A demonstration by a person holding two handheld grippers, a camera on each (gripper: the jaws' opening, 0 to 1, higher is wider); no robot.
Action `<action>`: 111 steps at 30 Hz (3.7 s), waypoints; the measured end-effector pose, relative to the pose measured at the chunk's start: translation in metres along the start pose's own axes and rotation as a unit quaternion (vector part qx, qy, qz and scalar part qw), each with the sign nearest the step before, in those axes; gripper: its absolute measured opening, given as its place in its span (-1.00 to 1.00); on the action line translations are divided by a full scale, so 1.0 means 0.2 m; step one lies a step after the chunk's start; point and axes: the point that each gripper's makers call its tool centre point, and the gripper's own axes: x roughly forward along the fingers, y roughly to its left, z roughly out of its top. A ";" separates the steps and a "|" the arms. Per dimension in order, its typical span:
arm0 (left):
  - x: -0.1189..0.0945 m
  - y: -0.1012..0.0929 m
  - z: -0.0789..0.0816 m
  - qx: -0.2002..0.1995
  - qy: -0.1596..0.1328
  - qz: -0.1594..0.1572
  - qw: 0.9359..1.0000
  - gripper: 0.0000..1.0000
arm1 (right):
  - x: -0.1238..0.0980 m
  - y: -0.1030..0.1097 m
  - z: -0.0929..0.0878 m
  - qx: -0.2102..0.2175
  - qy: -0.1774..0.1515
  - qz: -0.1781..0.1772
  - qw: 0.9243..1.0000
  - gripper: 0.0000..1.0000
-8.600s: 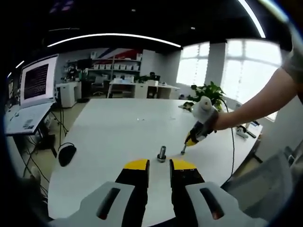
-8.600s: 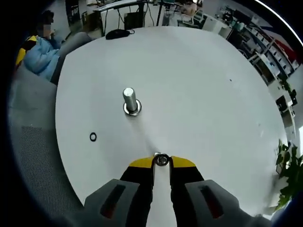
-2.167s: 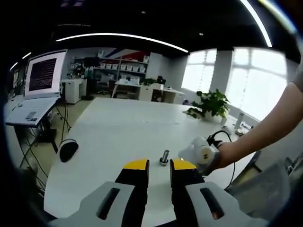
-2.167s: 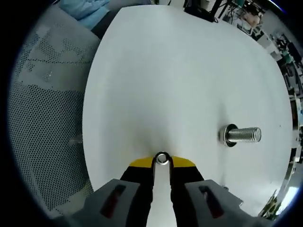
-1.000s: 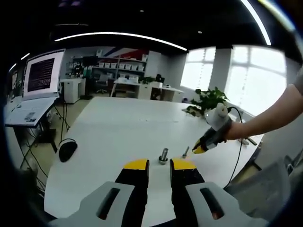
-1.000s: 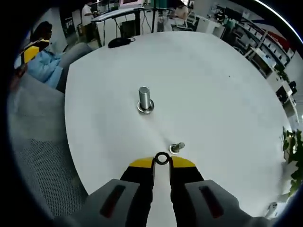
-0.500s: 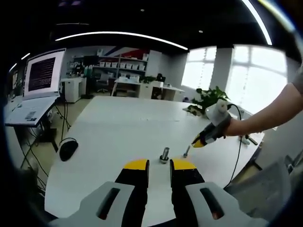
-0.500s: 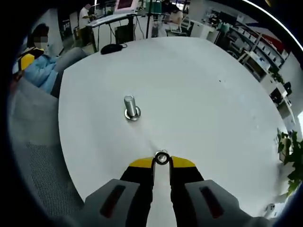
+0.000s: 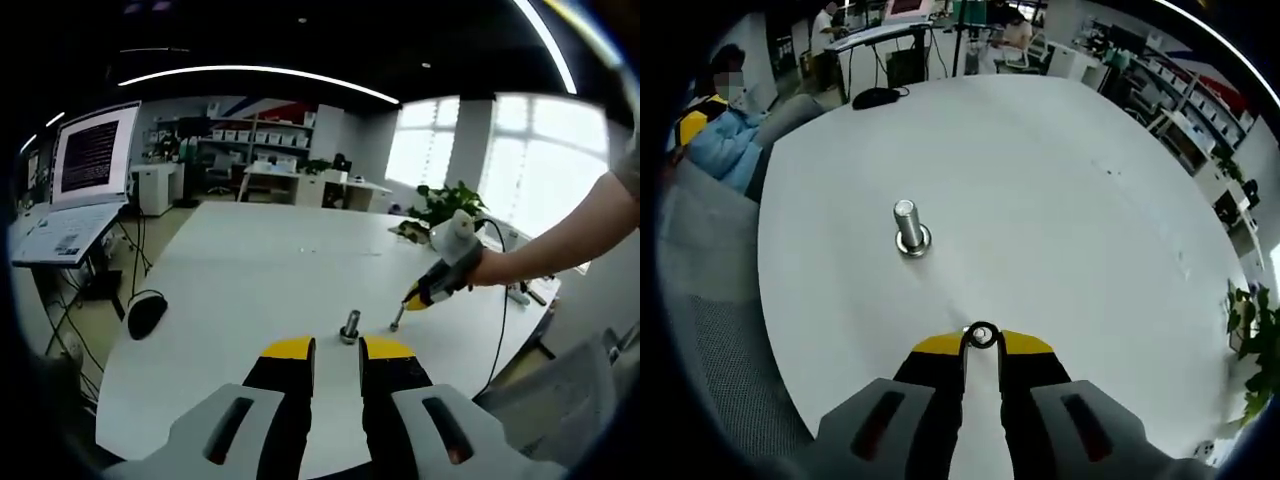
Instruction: Place the washer onto the threaded stud by aligning its center hole with the stud, sliding it down to the base, and recovering from edge contact or off-axis alignment until the washer reaches the visible bottom stop.
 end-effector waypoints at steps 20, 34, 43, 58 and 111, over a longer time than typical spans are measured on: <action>0.01 0.01 -0.02 0.001 0.011 0.005 1.000 -0.70 | 0.04 0.01 -0.02 0.008 0.007 0.018 1.000 -0.67; 0.01 0.01 -0.04 0.011 0.021 0.011 1.000 -0.69 | -0.15 0.04 0.09 0.075 -0.104 0.003 0.992 -0.60; 0.02 -0.01 -0.06 0.016 0.031 0.002 0.999 -0.65 | -0.42 0.16 0.19 0.150 -0.218 0.009 0.964 -0.52; 0.05 -0.13 -0.10 0.070 0.058 -0.034 0.995 -0.56 | -0.76 0.46 0.22 0.237 -0.352 0.022 0.905 -0.18; -0.07 0.05 0.29 0.096 -0.114 -0.089 0.985 -0.28 | -1.09 0.33 -0.03 0.299 -0.382 -0.199 0.851 -0.01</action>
